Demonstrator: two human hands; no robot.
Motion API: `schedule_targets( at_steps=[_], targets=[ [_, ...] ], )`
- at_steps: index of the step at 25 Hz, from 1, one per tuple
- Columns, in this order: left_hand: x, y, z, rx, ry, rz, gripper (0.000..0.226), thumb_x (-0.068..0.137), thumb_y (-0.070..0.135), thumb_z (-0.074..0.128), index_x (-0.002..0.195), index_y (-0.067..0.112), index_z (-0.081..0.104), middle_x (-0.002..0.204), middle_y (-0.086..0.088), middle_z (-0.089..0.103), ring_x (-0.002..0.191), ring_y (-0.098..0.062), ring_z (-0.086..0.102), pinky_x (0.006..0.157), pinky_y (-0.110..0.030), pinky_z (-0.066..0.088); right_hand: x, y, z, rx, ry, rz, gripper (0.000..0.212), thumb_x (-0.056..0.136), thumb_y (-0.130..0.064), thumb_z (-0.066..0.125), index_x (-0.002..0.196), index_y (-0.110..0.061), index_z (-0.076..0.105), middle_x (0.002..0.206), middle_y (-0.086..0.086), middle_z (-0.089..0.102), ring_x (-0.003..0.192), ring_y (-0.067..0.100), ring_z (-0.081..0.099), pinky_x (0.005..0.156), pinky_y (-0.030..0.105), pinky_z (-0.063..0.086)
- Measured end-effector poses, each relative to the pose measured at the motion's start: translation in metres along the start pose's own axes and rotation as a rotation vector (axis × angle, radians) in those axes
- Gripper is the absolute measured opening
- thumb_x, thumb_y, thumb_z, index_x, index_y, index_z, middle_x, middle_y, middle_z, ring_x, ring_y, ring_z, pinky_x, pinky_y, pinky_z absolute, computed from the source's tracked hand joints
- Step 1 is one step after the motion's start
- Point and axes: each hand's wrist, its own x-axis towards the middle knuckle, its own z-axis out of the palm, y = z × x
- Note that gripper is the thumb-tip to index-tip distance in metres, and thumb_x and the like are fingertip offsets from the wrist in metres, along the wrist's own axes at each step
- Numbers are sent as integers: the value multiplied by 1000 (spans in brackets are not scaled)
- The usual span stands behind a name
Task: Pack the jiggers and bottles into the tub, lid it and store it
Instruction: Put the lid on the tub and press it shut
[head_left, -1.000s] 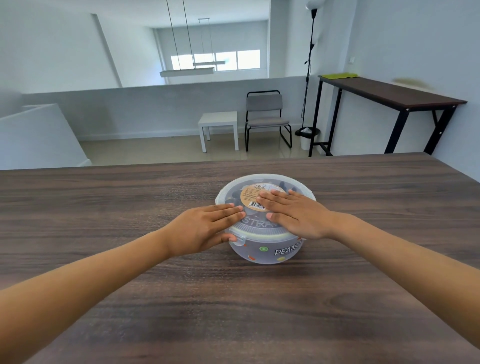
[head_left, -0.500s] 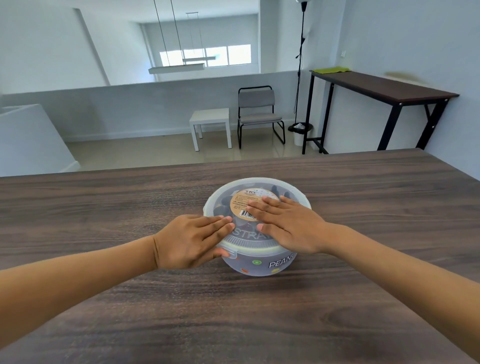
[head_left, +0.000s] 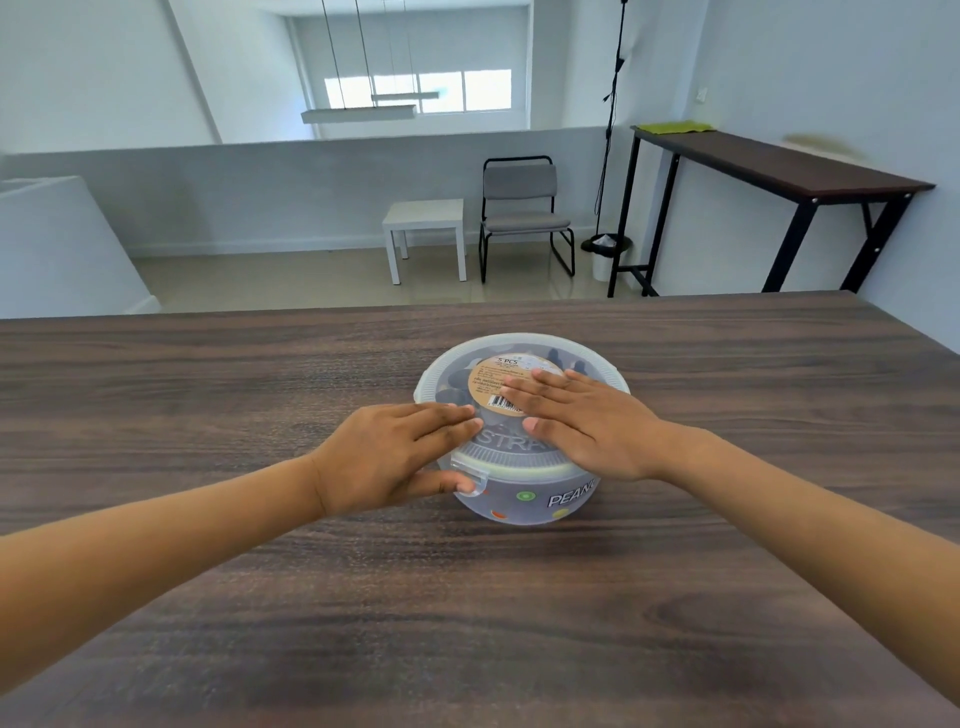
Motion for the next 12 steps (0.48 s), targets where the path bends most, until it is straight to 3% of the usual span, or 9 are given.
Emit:
schedule_targets(
  at_steps=[5, 12],
  targets=[
    [1, 2, 2, -8, 21, -13, 55, 86, 49, 51, 111, 3, 69, 108, -11, 73, 93, -25, 72, 71, -36, 61, 0, 0, 1, 5, 12, -3, 50, 99, -40, 18, 148, -31, 13, 157, -16, 8, 145, 5, -1, 115, 25, -8],
    [3, -2, 17, 141, 160, 131, 48, 87, 43, 56, 95, 0, 75, 95, -12, 76, 82, -20, 74, 68, -29, 61, 2, 3, 4, -18, 10, -20, 50, 99, -41, 16, 148, -31, 11, 149, -24, -2, 144, 4, -4, 119, 28, -6]
  ],
)
